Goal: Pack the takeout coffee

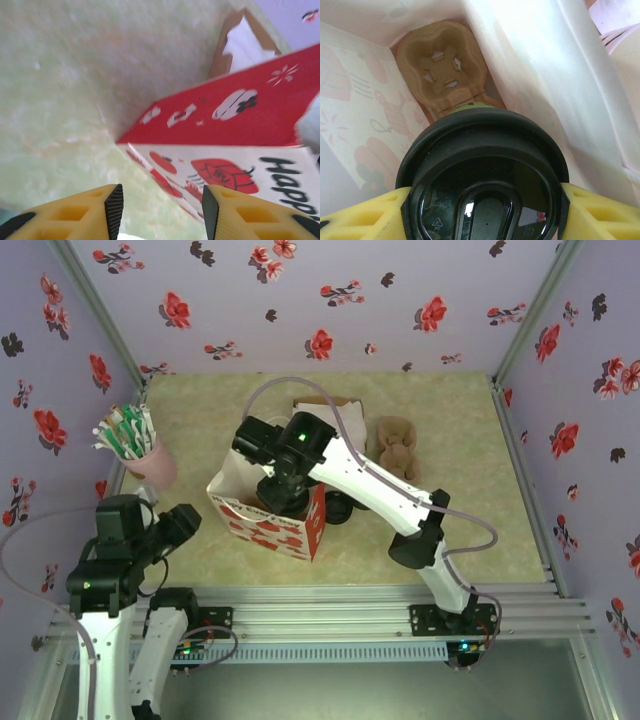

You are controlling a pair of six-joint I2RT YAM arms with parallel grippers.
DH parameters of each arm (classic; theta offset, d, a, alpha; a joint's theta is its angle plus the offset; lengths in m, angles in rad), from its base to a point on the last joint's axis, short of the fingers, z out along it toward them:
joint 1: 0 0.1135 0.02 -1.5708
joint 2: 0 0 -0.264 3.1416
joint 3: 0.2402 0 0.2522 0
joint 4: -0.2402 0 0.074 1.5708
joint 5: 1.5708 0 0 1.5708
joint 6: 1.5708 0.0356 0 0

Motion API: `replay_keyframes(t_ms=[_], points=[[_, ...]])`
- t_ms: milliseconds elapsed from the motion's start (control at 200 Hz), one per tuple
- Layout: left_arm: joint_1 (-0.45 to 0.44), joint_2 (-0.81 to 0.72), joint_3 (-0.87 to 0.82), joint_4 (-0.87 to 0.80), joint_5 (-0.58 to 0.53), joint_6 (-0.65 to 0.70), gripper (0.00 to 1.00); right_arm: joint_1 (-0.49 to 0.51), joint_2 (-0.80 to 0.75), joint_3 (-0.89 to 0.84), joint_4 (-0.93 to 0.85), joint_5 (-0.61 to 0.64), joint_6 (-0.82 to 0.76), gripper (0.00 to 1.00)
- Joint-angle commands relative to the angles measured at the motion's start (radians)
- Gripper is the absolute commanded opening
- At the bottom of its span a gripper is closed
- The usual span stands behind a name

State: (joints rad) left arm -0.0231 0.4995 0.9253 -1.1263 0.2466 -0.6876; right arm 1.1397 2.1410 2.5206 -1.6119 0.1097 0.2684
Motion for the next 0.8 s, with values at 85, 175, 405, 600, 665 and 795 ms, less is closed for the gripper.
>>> replay_keyframes(t_ms=[85, 175, 405, 600, 665, 795], points=[[-0.01, -0.007, -0.104, 0.099, 0.167, -0.081, 0.46, 0.013, -0.007, -0.041, -0.048, 0.008, -0.018, 0.63], [-0.039, 0.017, -0.14, 0.167, 0.169, -0.102, 0.46, 0.02, -0.018, -0.054, -0.047, 0.003, -0.018, 0.63], [-0.165, 0.121, -0.164, 0.321, 0.103, -0.141, 0.46, 0.027, -0.032, -0.073, -0.043, -0.017, -0.02, 0.63], [-0.173, 0.171, -0.15, 0.353, 0.065, -0.125, 0.46, 0.028, -0.046, -0.072, -0.042, -0.018, -0.018, 0.62], [-0.173, 0.184, -0.145, 0.362, 0.062, -0.121, 0.46, 0.028, -0.049, -0.08, -0.042, -0.003, -0.02, 0.63], [-0.173, 0.189, -0.126, 0.347, 0.033, -0.105, 0.46, 0.011, -0.051, -0.117, -0.043, 0.017, -0.018, 0.63]])
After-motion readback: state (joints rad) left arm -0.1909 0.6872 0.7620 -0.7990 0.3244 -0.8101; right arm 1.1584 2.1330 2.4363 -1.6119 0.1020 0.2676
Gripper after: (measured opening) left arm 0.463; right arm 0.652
